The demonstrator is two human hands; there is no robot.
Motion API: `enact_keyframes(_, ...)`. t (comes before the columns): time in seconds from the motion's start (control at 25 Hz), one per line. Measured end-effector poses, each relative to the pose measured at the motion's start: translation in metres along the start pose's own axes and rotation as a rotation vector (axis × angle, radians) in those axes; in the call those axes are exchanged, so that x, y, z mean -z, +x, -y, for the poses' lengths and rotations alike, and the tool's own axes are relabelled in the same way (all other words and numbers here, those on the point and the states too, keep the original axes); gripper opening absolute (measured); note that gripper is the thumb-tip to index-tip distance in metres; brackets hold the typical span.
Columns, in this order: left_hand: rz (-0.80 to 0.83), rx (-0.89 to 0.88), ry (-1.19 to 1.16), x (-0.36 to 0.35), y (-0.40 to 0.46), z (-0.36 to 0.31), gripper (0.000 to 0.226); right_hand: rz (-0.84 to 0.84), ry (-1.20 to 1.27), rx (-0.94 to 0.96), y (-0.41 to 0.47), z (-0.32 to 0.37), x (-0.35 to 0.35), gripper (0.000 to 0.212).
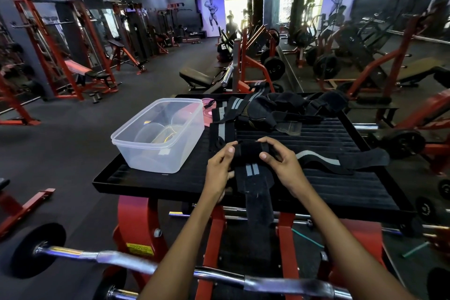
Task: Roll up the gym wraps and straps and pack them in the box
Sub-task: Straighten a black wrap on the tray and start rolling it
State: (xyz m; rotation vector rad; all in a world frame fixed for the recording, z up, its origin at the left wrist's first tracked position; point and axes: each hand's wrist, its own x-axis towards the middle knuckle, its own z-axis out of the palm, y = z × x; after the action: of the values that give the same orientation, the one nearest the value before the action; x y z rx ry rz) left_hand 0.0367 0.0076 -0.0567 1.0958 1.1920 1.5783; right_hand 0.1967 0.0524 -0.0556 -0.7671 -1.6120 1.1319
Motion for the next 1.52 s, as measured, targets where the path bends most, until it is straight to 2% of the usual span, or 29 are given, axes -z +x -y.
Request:
enact_keyframes(0.12,-0.006,-0.032,-0.008,0.0,-0.004,-0.001,0.02,0.001,0.05,-0.051,0.0,0.0,0.001,0.02)
enact_keyframes(0.36,0.026,0.037,0.029,0.0,-0.001,-0.002,0.021,-0.001,-0.035,0.059,0.001,-0.004,0.002,0.032)
enact_keyframes(0.44,0.01,0.024,-0.007,-0.002,-0.002,-0.003,0.018,0.066,-0.06,0.023,-0.001,-0.004,0.005,0.043)
enact_keyframes(0.56,0.015,0.007,0.0,-0.001,-0.002,-0.002,0.018,0.154,-0.155,-0.002,-0.016,0.001,0.013,0.074)
enact_keyframes(0.6,0.017,0.005,-0.001,0.0,-0.002,-0.001,0.019,0.183,-0.218,0.014,-0.023,0.004,0.016,0.076)
enact_keyframes(0.64,0.022,0.0,0.002,0.0,-0.002,0.0,0.02,0.206,-0.268,0.04,-0.028,0.007,0.018,0.069)
enact_keyframes(0.72,0.04,-0.013,0.016,0.0,-0.004,-0.001,0.024,0.184,-0.32,0.111,-0.034,0.011,0.018,0.04)
enact_keyframes(0.8,0.057,-0.04,0.035,0.0,-0.007,-0.001,0.029,0.07,-0.36,0.162,-0.034,0.014,0.014,0.016)
enact_keyframes(0.84,0.065,-0.051,0.038,0.0,-0.008,-0.002,0.031,0.01,-0.366,0.174,-0.033,0.016,0.012,0.013)
enact_keyframes(1.0,0.141,-0.127,0.089,0.0,-0.011,0.0,0.036,-0.235,-0.304,0.174,-0.02,0.019,0.001,0.006)
enact_keyframes(1.08,0.15,-0.155,0.13,0.0,-0.012,-0.001,0.04,-0.265,-0.258,0.147,-0.013,0.018,-0.003,0.004)
enact_keyframes(1.2,0.143,-0.198,0.152,0.002,-0.014,-0.003,0.039,-0.278,-0.193,0.084,-0.011,0.02,-0.01,0.012)
enact_keyframes(1.32,0.136,-0.225,0.158,0.004,-0.014,-0.003,0.039,-0.209,-0.156,0.094,-0.01,0.027,-0.011,0.031)
enact_keyframes(1.4,0.144,-0.218,0.164,0.004,-0.015,-0.002,0.041,-0.095,-0.264,0.07,-0.005,0.032,-0.012,0.032)
enact_keyframes(1.52,0.141,-0.211,0.157,0.002,-0.016,-0.003,0.046,-0.049,-0.441,-0.02,-0.002,0.032,-0.014,0.028)
